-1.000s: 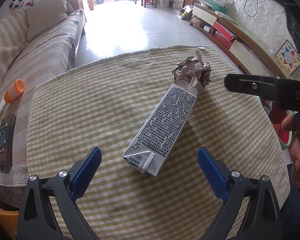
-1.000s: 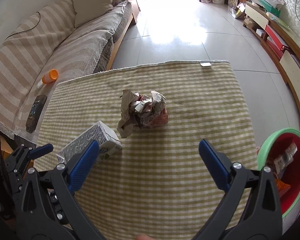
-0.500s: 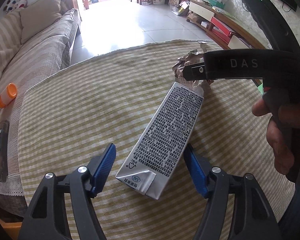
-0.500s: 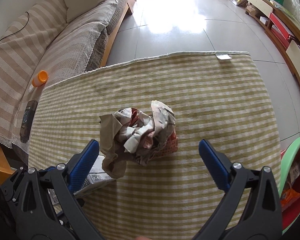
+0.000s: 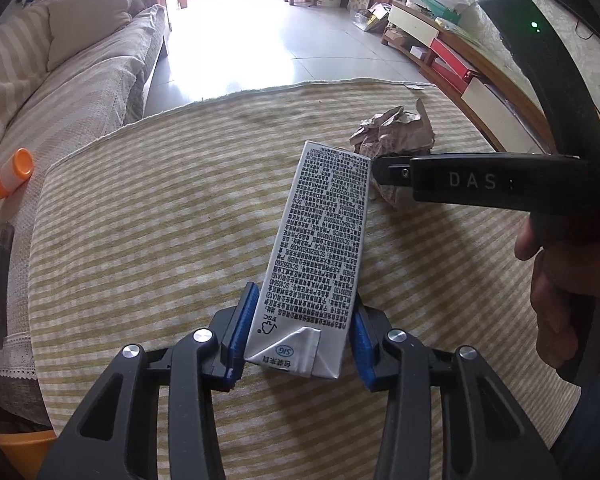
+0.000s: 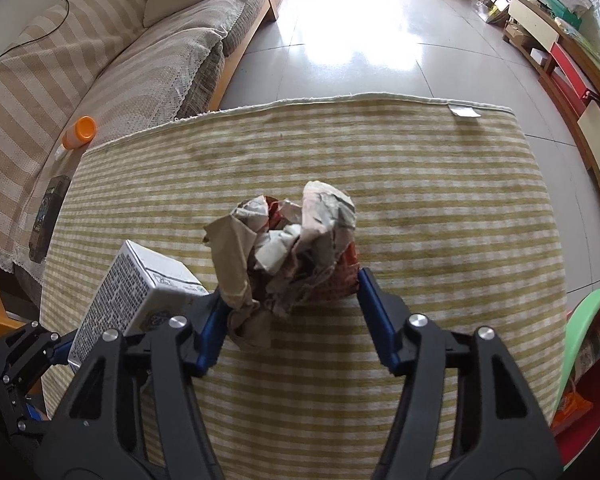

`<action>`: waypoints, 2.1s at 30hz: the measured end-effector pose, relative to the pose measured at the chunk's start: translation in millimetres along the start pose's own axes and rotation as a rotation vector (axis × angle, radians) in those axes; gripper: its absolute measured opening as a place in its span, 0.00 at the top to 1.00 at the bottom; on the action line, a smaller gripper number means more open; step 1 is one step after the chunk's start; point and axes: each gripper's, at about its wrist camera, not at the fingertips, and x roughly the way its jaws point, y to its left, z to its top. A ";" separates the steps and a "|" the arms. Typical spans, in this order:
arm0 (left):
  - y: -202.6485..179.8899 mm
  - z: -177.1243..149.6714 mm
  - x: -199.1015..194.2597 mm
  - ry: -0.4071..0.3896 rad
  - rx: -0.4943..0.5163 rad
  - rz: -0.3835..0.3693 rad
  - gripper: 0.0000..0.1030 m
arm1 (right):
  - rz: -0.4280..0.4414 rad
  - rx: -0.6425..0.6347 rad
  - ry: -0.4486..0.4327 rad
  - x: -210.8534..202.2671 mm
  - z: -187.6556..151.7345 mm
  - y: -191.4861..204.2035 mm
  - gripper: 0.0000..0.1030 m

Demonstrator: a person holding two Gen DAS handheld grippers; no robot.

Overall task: Collect trash
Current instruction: 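Grasp the white milk carton with the left tool while the right tool grasps the crumpled paper ball, then carry the milk carton and paper ball over the red bin and release both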

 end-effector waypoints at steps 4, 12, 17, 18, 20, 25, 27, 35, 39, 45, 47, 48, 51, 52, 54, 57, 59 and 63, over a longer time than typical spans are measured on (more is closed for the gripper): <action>3.3 0.5 1.4 0.015 -0.032 -0.009 0.63 | 0.000 0.000 0.006 -3.6 -2.9 -2.6 0.50; 6.3 -11.5 -10.2 0.023 -0.057 0.004 0.63 | -0.039 -0.024 0.000 -27.3 -21.7 -1.3 0.52; 4.7 -16.6 -26.6 0.001 -0.073 0.013 0.63 | -0.065 -0.047 -0.024 -54.4 -43.2 3.8 0.52; 3.2 -17.9 -31.3 -0.006 -0.074 0.015 0.63 | -0.066 -0.051 -0.033 -60.7 -47.7 4.9 0.52; -1.2 -20.0 -41.6 -0.022 -0.073 0.018 0.63 | -0.066 -0.054 -0.046 -73.5 -56.6 6.8 0.52; -14.7 -29.0 -67.5 -0.062 -0.072 0.025 0.63 | -0.068 -0.063 -0.077 -104.5 -76.6 9.4 0.52; -20.7 -34.2 -77.7 -0.076 -0.071 0.028 0.63 | -0.067 -0.057 -0.088 -117.5 -84.5 8.4 0.52; -38.1 -52.1 -114.9 -0.120 -0.068 0.033 0.63 | -0.079 -0.050 -0.138 -159.2 -111.1 0.3 0.52; -46.3 -57.2 -126.6 -0.134 -0.062 0.037 0.63 | -0.081 -0.045 -0.153 -172.4 -121.8 -6.9 0.52; -63.5 -55.4 -138.6 -0.151 -0.048 0.037 0.63 | -0.085 -0.025 -0.178 -189.0 -131.0 -24.2 0.52; -70.9 -55.1 -141.1 -0.156 -0.042 0.033 0.63 | -0.085 -0.013 -0.187 -194.0 -132.3 -31.9 0.52; -74.6 -54.4 -141.7 -0.157 -0.039 0.030 0.63 | -0.084 -0.006 -0.191 -196.2 -132.8 -35.1 0.52; -87.9 -50.3 -140.2 -0.157 -0.021 0.015 0.63 | -0.085 0.018 -0.205 -202.7 -133.5 -49.1 0.52; -93.7 -48.5 -139.2 -0.156 -0.013 0.010 0.63 | -0.085 0.028 -0.209 -204.6 -133.6 -54.8 0.52; -106.2 -43.1 -135.6 -0.153 0.001 -0.010 0.63 | -0.088 0.052 -0.216 -208.2 -134.1 -68.1 0.52; -125.8 -37.7 -129.4 -0.148 0.029 -0.022 0.63 | -0.096 0.086 -0.223 -213.1 -135.4 -89.9 0.52; -138.2 -33.4 -125.8 -0.146 0.047 -0.036 0.63 | -0.105 0.108 -0.227 -216.7 -136.8 -105.1 0.52; -166.1 -22.6 -121.4 -0.146 0.086 -0.066 0.63 | -0.123 0.159 -0.238 -225.0 -140.7 -136.1 0.52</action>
